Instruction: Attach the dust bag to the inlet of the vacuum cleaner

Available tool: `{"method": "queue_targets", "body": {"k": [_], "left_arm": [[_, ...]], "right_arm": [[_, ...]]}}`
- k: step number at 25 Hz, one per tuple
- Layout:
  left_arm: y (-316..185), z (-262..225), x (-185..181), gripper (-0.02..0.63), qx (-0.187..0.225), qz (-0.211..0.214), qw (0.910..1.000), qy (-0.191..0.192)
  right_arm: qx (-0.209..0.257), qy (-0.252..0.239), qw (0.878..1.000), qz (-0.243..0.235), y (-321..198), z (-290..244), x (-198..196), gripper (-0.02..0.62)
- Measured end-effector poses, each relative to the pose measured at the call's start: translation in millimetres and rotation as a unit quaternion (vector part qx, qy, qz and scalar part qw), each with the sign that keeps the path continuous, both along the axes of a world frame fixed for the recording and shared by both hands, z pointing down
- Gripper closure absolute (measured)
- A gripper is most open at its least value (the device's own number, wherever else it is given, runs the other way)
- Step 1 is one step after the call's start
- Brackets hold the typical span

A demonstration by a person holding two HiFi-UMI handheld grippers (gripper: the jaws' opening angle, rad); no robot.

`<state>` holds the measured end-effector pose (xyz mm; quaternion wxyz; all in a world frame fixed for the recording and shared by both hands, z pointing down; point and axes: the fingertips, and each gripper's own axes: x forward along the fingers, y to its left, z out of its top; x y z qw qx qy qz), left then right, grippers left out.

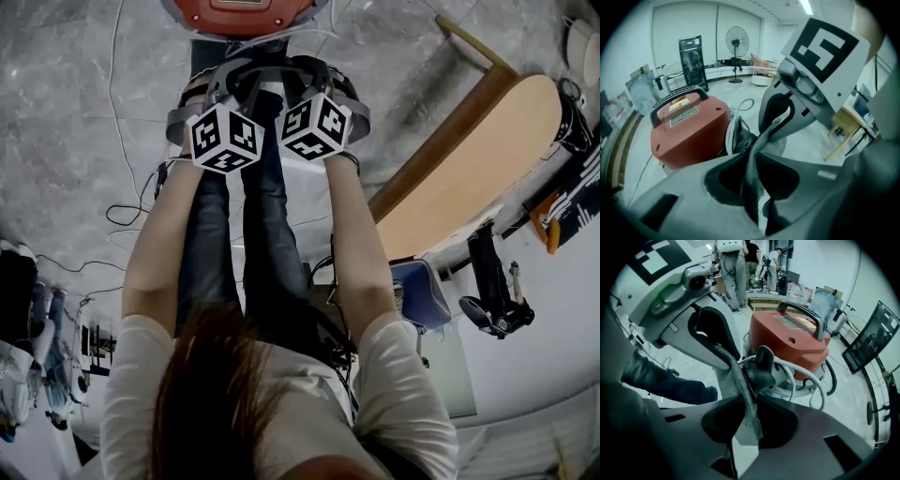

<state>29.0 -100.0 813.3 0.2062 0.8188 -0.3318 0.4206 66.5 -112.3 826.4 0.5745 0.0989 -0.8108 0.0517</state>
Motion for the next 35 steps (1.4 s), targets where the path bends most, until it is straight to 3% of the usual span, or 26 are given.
{"method": "queue_targets", "body": {"k": [2,4,7,11,13,17,19,21,25,27,32,35], "left_arm": [[1.6,1.2,-2.4,0.523,-0.001,-0.032,0.9995,0.004],[1.6,3.2,-1.7,0.520,-0.001,-0.028,0.9996,-0.001],[-5.4,5.8,1.5,0.512,-0.006,0.024,0.9996,-0.016],[-13.6,4.5,5.7,0.499,0.004,0.117,0.9926,-0.034],[-12.7,5.5,4.8,0.497,0.000,0.094,0.9952,-0.026],[-4.7,6.8,0.3,0.511,-0.006,-0.043,0.9991,-0.001],[-4.0,9.5,-0.9,0.515,-0.012,-0.078,0.9968,0.005],[-6.1,10.5,-0.2,0.514,-0.016,-0.065,0.9978,-0.001],[-14.9,7.3,1.2,0.503,-0.008,0.043,0.9986,-0.030],[-16.4,6.5,1.5,0.497,-0.004,0.074,0.9967,-0.033],[-12.7,9.3,-0.2,0.511,-0.013,0.010,0.9999,0.003],[-13.6,8.9,-0.4,0.510,-0.013,0.006,0.9999,0.007]], "right_arm": [[0.001,0.003,1.000,-0.029,-2.8,-0.6,-3.3,0.512],[0.003,0.001,1.000,-0.029,-2.5,-0.7,-2.6,0.514],[0.005,-0.014,1.000,0.024,-0.8,-0.6,1.6,0.512],[0.003,-0.033,0.994,0.107,1.0,-1.7,4.1,0.514],[-0.001,-0.028,0.994,0.105,0.2,-0.1,4.0,0.512],[-0.001,-0.002,1.000,0.023,-6.9,1.1,-1.4,0.509],[0.003,0.000,1.000,-0.007,-10.9,0.7,-4.2,0.507],[0.005,-0.009,1.000,0.007,-11.4,-0.3,-3.1,0.508],[0.009,-0.032,0.995,0.091,-7.4,-3.1,0.7,0.508],[0.006,-0.039,0.994,0.101,-5.6,-3.3,1.1,0.509],[0.010,-0.016,1.000,0.018,-10.1,-0.5,-2.2,0.508],[0.011,-0.023,0.999,0.020,-11.1,-1.4,-2.4,0.509]]}}
